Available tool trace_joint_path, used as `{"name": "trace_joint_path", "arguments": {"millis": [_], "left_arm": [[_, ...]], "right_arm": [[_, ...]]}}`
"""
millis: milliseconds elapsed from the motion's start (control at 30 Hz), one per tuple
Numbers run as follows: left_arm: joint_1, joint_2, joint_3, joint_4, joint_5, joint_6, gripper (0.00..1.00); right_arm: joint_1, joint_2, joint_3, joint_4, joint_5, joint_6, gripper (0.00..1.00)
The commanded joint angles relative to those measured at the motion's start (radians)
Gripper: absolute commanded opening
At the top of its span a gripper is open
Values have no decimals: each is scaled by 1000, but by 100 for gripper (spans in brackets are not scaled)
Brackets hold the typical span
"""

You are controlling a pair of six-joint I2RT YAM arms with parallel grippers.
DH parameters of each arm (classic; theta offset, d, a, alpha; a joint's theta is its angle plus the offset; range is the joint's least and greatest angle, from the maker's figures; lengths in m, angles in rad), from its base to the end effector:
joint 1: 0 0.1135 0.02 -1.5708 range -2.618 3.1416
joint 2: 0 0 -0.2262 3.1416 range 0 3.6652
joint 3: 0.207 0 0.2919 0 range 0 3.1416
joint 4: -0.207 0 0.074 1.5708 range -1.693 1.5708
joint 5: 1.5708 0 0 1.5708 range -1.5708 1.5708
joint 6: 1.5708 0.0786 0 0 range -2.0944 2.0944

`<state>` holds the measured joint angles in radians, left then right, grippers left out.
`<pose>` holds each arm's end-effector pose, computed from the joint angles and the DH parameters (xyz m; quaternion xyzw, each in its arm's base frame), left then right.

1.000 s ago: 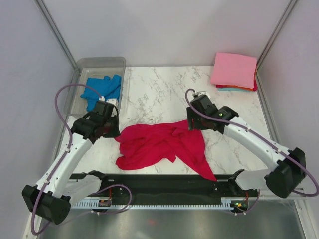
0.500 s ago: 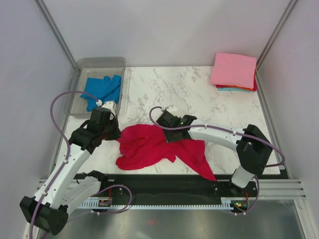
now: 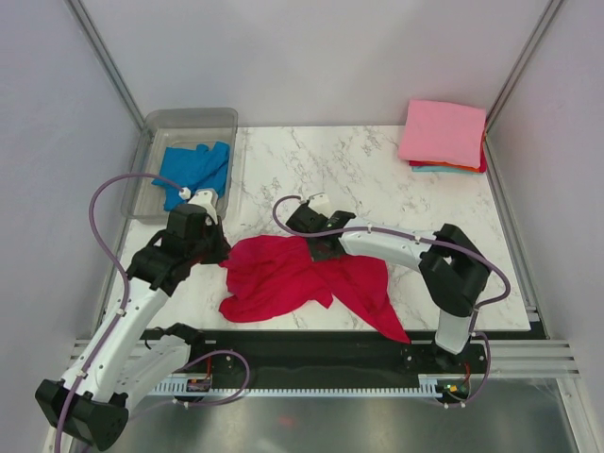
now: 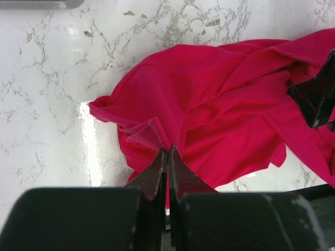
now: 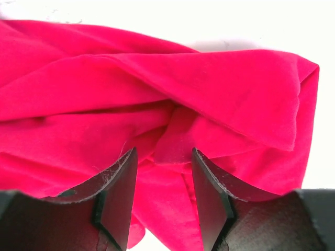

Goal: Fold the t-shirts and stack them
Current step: Flatten the tshirt out

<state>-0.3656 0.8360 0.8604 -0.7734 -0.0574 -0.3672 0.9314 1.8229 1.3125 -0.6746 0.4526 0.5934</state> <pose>0.2483 -0.0902 0.2445 -0.0122 0.9164 -0.1185 0.3822 0.2719 0.3080 0.1113 -0.1185 0.9500 -0.0302 0.2872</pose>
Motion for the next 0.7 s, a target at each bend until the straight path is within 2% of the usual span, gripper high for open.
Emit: {"name": "trace_joint_path", "arguments": {"millis": [0,167,433,533,567,667], "left_arm": [[5,3,-3,43,19,-15,2],[5,3,-4,46,22,-15,2],[5,0,-6,46,19,-15,2],[5,3,-4,46,18,-15,2],[5,2,-4,46,16,-15,2],[5,3,-4,46,14,-15,2]], "right_arm": [[-2,7,42,-26,55,26,53],[-5,26,36,-29,78,28,50],[-8,50,36,-31,101,26,40],[-11,47,34,-33,104,28,28],[-8,42,34,-34,107,26,19],[-9,18,30,-43,123,25,8]]}}
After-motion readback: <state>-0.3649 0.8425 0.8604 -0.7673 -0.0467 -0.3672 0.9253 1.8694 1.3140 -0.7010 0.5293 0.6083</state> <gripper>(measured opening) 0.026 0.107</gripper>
